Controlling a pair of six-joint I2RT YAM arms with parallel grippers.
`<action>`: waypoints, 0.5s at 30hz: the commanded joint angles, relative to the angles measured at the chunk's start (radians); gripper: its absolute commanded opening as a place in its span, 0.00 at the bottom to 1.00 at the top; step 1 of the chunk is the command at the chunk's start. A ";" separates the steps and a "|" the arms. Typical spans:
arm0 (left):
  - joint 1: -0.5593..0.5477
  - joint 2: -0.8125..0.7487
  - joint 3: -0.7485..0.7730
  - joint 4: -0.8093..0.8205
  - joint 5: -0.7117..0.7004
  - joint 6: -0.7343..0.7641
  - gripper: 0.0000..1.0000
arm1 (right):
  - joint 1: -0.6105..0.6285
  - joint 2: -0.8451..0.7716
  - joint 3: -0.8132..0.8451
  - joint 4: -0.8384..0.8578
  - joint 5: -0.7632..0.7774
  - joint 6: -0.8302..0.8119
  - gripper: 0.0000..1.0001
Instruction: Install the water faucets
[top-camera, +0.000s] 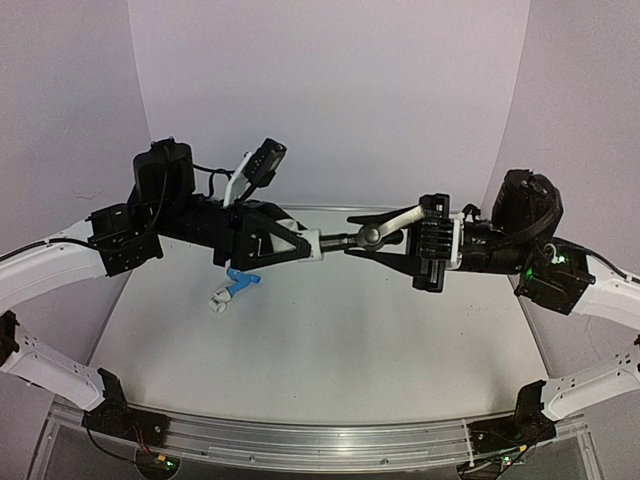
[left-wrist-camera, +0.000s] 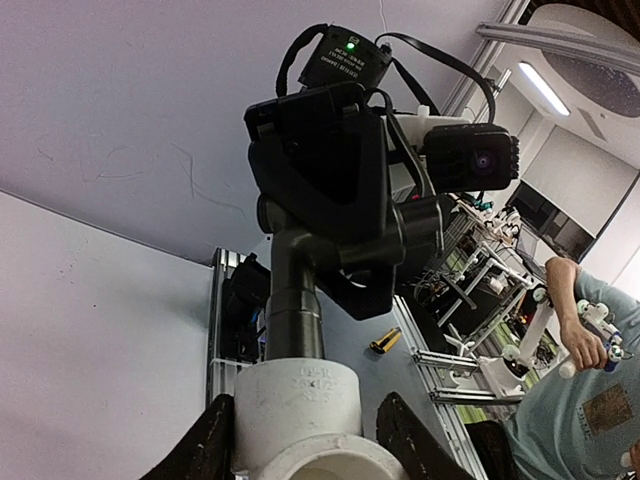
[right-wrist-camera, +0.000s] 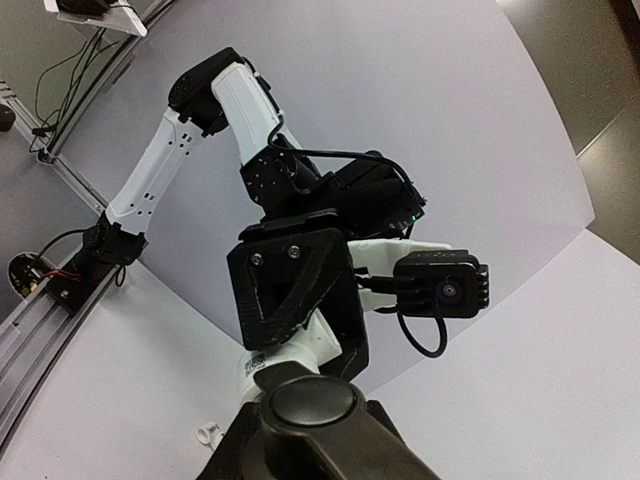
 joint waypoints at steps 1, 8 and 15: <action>-0.009 -0.024 0.049 0.019 0.006 0.047 0.44 | -0.002 0.011 0.093 0.047 0.054 0.150 0.00; -0.026 -0.072 0.045 -0.053 -0.090 0.187 0.42 | -0.003 0.041 0.142 0.008 0.125 0.491 0.00; -0.035 -0.125 0.031 -0.098 -0.193 0.278 0.43 | -0.003 0.058 0.180 -0.062 0.147 0.692 0.00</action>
